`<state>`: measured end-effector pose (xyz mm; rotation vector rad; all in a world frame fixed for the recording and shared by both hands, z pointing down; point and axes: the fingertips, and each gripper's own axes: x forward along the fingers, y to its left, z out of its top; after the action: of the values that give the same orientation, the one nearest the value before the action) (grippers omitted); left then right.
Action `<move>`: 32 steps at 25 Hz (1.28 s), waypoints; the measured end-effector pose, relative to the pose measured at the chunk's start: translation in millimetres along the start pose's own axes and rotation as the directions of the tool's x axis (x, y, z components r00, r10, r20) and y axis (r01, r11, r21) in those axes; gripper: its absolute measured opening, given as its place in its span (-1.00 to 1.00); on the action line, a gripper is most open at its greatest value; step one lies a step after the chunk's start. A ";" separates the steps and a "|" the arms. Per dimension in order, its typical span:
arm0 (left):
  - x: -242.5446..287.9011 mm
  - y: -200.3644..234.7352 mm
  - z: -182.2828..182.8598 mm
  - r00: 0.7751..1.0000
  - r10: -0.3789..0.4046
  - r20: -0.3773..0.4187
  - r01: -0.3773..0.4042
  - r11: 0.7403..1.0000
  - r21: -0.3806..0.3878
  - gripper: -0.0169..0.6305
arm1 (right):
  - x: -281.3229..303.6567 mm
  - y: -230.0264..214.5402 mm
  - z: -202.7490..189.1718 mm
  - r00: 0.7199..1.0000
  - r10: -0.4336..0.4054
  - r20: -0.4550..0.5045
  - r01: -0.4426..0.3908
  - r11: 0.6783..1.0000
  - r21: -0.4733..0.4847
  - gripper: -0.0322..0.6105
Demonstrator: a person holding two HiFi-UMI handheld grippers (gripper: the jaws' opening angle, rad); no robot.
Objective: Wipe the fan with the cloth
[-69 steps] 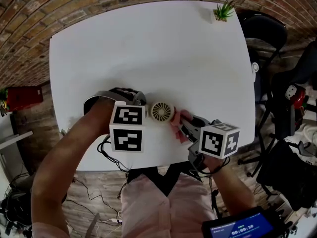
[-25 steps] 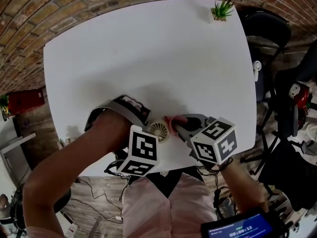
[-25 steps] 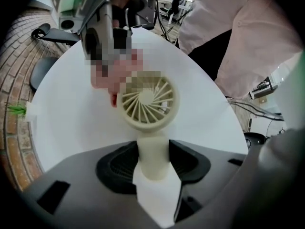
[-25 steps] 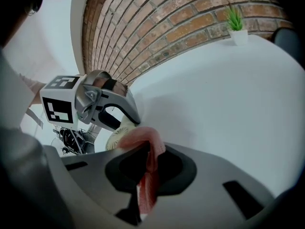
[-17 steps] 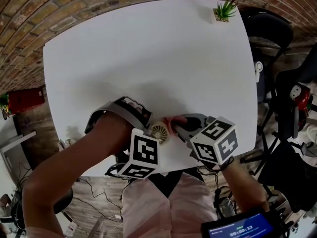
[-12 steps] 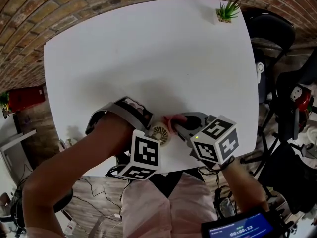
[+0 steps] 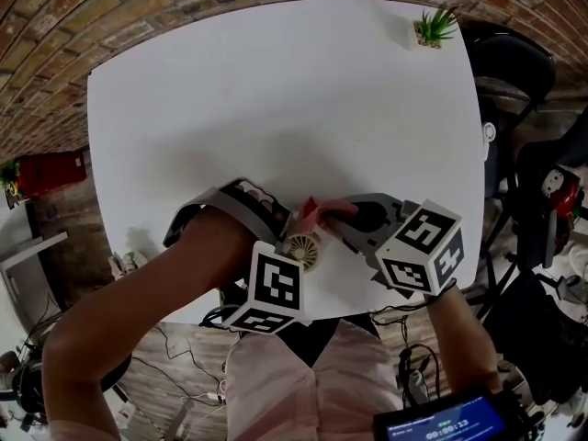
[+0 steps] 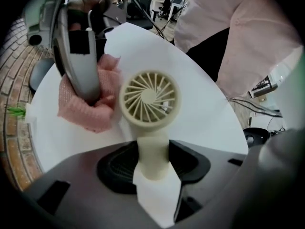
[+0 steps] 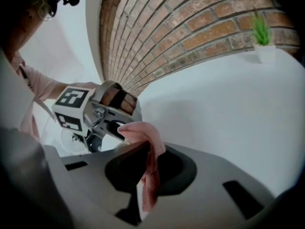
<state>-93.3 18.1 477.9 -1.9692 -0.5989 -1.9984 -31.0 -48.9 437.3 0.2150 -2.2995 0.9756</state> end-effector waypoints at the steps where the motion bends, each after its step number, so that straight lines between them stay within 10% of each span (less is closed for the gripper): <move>1: 0.4 0.6 0.0 1.000 0.000 0.001 0.000 1.000 0.001 -0.31 | -0.3 2.6 -0.6 0.999 0.031 -0.013 -0.032 0.998 -0.051 -0.80; 11: 2.0 2.0 -0.3 1.000 0.002 -0.007 -0.002 1.000 0.002 -0.31 | 25.0 18.3 3.1 0.969 0.170 -0.181 -0.223 0.917 -0.330 -0.80; 21: 1.5 1.6 -2.0 1.000 0.004 -0.009 -0.004 1.000 0.000 -0.31 | 24.2 36.3 -7.7 0.913 0.261 -0.315 -0.396 0.754 -0.524 -0.81; 32: 1.7 3.0 -1.8 1.000 0.002 -0.008 -0.002 1.000 -0.030 -0.32 | 4.7 34.0 -26.0 0.929 0.238 -0.283 -0.358 0.771 -0.527 -0.81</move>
<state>-93.6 14.8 479.8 -1.9777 -0.5683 -2.0244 -34.8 -6.2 433.8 -0.5002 -2.3562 0.3724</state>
